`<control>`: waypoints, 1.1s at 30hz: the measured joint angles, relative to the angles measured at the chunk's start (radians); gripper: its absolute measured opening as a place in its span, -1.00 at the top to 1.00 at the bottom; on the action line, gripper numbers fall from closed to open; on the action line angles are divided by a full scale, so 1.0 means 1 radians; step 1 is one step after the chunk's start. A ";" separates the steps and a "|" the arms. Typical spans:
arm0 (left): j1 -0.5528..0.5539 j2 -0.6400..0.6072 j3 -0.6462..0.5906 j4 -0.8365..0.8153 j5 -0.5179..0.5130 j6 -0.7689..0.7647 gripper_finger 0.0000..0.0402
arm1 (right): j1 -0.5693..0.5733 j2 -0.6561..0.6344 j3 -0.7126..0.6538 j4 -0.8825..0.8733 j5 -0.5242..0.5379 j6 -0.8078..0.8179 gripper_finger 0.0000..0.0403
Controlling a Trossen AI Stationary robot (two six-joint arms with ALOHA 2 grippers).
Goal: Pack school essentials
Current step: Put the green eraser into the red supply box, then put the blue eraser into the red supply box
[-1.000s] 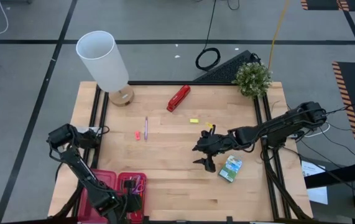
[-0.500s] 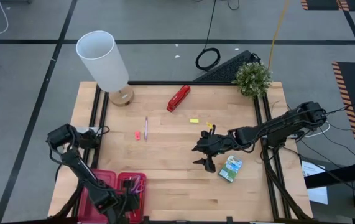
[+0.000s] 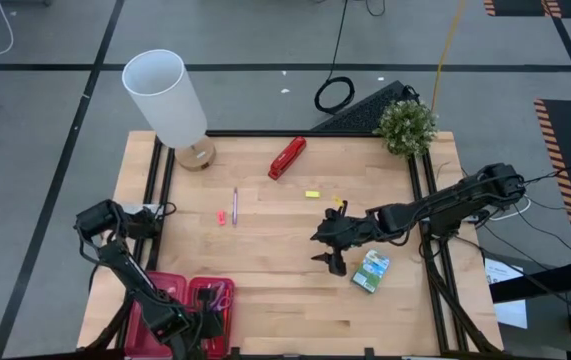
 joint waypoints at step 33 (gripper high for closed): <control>0.151 -0.150 0.009 0.064 -0.192 0.278 0.95 | -0.392 0.003 -0.212 0.016 -0.246 -0.532 -0.19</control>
